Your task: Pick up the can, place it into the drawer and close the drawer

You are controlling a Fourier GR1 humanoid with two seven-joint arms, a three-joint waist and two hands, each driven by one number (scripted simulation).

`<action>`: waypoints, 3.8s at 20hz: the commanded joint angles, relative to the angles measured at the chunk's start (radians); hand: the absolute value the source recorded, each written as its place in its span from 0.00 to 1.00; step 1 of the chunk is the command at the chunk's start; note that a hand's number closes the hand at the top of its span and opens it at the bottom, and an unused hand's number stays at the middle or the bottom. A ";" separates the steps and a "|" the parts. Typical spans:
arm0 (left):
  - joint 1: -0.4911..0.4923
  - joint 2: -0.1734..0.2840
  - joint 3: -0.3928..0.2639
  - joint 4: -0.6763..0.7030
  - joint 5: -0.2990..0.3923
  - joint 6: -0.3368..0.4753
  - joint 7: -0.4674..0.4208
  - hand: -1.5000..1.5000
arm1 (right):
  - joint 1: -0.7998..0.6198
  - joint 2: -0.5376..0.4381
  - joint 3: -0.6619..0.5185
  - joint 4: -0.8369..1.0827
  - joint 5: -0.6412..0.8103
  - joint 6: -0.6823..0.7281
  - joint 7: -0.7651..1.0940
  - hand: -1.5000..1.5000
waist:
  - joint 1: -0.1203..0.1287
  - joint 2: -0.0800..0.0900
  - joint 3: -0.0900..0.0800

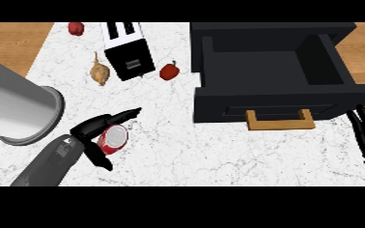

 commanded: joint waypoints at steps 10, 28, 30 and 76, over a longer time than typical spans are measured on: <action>0.057 -0.005 -0.061 -0.119 0.089 -0.260 -0.064 1.00 | 0.053 0.004 -0.050 -0.006 -0.041 0.024 -0.032 0.00 | 0.019 -0.007 0.001; 0.113 -0.174 0.409 -0.394 0.536 0.600 0.465 1.00 | 0.054 0.044 -0.031 -0.070 0.005 -0.020 0.009 0.00 | 0.041 -0.013 0.002; 0.088 -0.202 0.381 -0.465 0.512 0.663 0.546 1.00 | 0.048 0.029 -0.036 -0.001 -0.001 0.024 -0.044 0.00 | 0.032 -0.009 0.002; -0.988 -0.373 0.149 -0.144 0.475 1.123 1.164 1.00 | -0.014 0.056 -0.042 -0.075 0.030 0.032 0.058 0.00 | -0.028 0.003 0.002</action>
